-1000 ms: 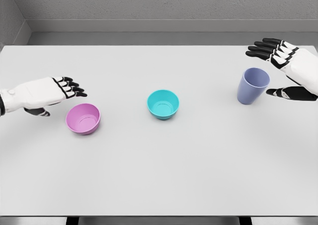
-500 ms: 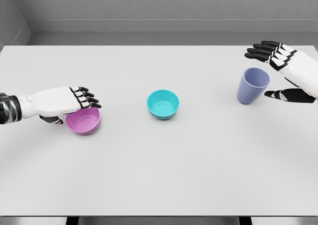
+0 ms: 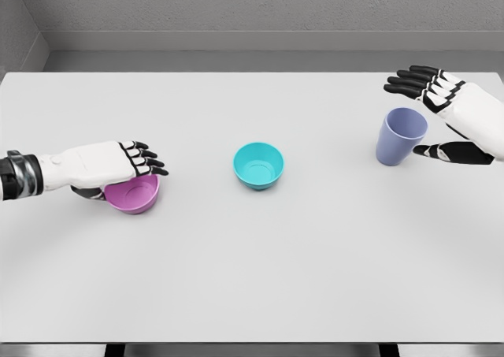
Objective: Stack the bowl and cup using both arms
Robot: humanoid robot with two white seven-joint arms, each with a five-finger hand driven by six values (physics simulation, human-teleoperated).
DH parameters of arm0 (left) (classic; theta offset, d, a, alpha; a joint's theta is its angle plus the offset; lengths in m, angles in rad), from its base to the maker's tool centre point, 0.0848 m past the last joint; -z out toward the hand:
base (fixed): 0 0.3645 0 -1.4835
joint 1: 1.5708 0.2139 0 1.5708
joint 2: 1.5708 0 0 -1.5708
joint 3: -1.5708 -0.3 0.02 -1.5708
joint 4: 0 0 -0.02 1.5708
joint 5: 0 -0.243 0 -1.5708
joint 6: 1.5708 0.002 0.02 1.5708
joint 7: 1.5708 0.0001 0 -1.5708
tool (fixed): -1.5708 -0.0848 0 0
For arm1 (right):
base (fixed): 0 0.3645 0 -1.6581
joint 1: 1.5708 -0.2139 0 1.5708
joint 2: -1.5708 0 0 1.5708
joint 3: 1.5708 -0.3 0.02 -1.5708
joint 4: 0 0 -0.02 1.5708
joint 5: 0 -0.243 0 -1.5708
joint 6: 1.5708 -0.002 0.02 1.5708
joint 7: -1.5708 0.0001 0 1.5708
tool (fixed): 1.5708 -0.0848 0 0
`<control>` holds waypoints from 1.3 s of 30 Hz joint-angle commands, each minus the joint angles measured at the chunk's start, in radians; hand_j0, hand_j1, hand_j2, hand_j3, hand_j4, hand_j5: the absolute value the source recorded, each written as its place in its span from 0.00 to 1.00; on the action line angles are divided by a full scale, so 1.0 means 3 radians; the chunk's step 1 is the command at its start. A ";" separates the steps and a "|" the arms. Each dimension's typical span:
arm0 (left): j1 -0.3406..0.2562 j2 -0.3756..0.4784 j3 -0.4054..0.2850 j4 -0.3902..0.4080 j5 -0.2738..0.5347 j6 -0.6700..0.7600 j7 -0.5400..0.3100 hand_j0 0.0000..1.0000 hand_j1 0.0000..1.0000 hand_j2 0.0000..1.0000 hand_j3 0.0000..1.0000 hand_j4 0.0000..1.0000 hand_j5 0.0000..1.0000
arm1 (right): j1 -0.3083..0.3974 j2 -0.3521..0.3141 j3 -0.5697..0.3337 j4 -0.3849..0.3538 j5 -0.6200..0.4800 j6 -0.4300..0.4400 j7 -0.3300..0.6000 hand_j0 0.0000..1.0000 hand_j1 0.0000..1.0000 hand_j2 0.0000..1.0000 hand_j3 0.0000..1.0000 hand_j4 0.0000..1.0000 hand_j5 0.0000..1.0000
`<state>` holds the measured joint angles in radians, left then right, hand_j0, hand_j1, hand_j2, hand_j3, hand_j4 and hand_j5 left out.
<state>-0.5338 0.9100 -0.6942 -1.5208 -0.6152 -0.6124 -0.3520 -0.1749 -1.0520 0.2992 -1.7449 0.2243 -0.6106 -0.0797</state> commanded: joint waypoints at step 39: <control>-0.0072 -0.0400 0.0008 -0.0024 0.0077 0.0005 -0.0074 0.65 0.65 0.65 0.65 0.65 0.65 | 0.0000 0.0014 -0.0021 0.0130 -0.0022 -0.0001 0.0000 1.00 1.00 1.00 1.00 1.00 1.00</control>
<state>-0.5614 0.8174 -0.6953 -1.5279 -0.5996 -0.6131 -0.3750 -0.1749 -1.0489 0.2954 -1.7224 0.2243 -0.6106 -0.0797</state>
